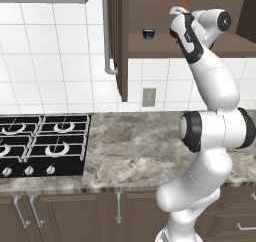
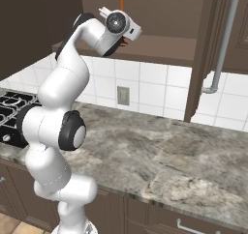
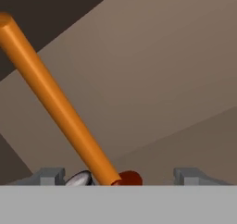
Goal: Pick the jar and candle from the dining table and place them in the open cabinet. Close the cabinet after placing the objects.
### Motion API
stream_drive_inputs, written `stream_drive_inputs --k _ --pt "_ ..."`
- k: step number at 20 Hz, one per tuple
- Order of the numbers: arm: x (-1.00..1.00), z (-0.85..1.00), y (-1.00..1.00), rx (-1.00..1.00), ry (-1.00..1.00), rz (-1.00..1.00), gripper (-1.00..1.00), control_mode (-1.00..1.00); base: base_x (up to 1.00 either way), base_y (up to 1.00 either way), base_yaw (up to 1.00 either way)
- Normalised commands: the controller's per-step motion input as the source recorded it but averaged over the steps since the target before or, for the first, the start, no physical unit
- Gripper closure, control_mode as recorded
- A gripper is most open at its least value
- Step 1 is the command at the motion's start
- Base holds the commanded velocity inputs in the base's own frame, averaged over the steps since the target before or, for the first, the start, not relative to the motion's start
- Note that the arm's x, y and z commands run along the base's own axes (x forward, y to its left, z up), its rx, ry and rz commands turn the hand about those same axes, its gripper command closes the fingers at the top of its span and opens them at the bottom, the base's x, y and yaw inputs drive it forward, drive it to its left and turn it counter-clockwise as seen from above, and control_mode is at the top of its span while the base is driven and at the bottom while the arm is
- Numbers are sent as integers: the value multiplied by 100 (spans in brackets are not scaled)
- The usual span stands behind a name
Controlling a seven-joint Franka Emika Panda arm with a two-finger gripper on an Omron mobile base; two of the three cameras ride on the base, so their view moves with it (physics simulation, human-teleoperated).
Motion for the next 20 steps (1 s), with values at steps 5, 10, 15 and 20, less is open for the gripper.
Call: stream_drive_inputs --k 5,10,15,20 --pt "0 4 -4 0 0 0 -100 -100 0 0 0" --pt "-3 3 0 0 0 0 -100 -100 0 0 0" --pt "-1 0 0 0 0 -1 -100 -100 0 0 0" --pt "-6 0 -4 0 0 -2 -100 -100 0 0 0"
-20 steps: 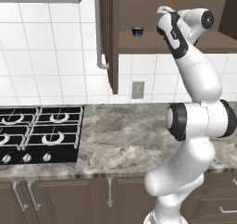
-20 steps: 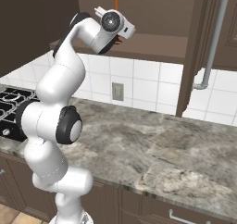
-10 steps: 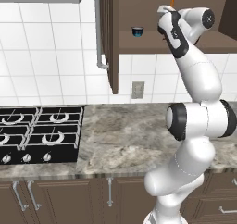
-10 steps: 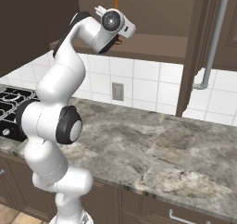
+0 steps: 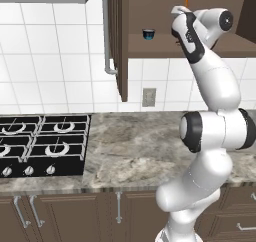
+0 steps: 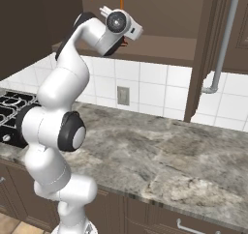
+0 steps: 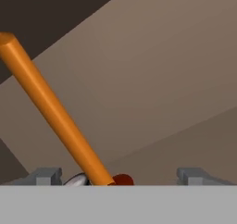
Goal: Pick the jar and candle from the dining table and place them in the open cabinet. Close the cabinet after placing the objects.
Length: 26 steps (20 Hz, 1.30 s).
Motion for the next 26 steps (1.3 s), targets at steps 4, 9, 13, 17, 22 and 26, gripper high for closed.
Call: stream_drive_inputs --k 4,9,13,17,22,26 --pt "-8 1 -7 0 -1 -5 -100 -100 0 0 0" --pt "-14 2 -6 -3 -6 -9 -100 -100 0 0 0" --pt "-20 2 0 -6 -8 -8 -100 -100 0 0 0" --pt "-29 0 0 -9 -4 -6 -100 -100 0 0 0" --pt "-35 2 0 -7 -2 -3 -100 -100 0 0 0" --pt "-39 8 0 -6 0 -2 -100 -100 0 0 0"
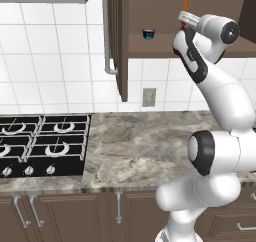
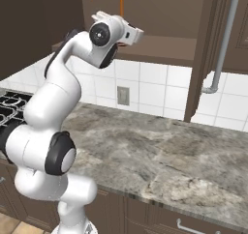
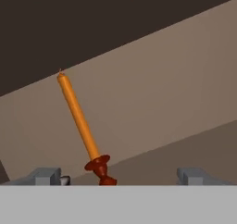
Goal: Pick the jar and candle from the dining table and place them in the open cabinet. Close the cabinet after placing the objects.
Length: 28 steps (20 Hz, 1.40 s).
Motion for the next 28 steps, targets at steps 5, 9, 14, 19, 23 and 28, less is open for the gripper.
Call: stream_drive_inputs --k 5,9,14,19,23,28 --pt "-45 7 0 -1 1 -3 -100 -100 0 0 0" --pt "-49 1 0 -2 4 -1 -100 -100 0 0 0" --pt "-50 0 0 0 2 0 -100 -100 0 0 0" --pt "-52 -4 0 0 0 0 -100 -100 0 0 0" --pt "-55 -11 3 0 0 -4 -100 -100 0 0 0" --pt "-45 -17 7 -1 8 -3 -100 -100 0 0 0"
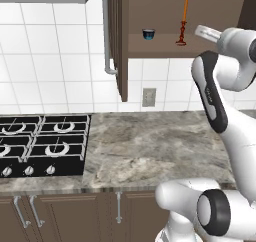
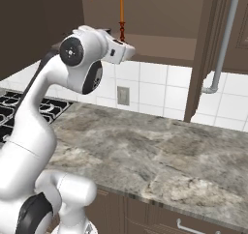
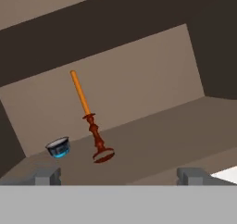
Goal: Pick the jar and candle from the dining table and place them in the open cabinet. Close the cabinet after placing the objects.
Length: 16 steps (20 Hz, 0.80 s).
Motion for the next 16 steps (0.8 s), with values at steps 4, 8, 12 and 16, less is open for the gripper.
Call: stream_drive_inputs --k 4,8,12,16 --pt "-39 -13 5 0 24 -3 -100 -100 0 0 0" --pt "-33 -15 5 0 33 -4 -100 -100 0 0 0" --pt "-36 -20 5 0 26 -7 -100 -100 0 0 0" --pt "-39 -22 5 0 25 -5 -100 -100 0 0 0"
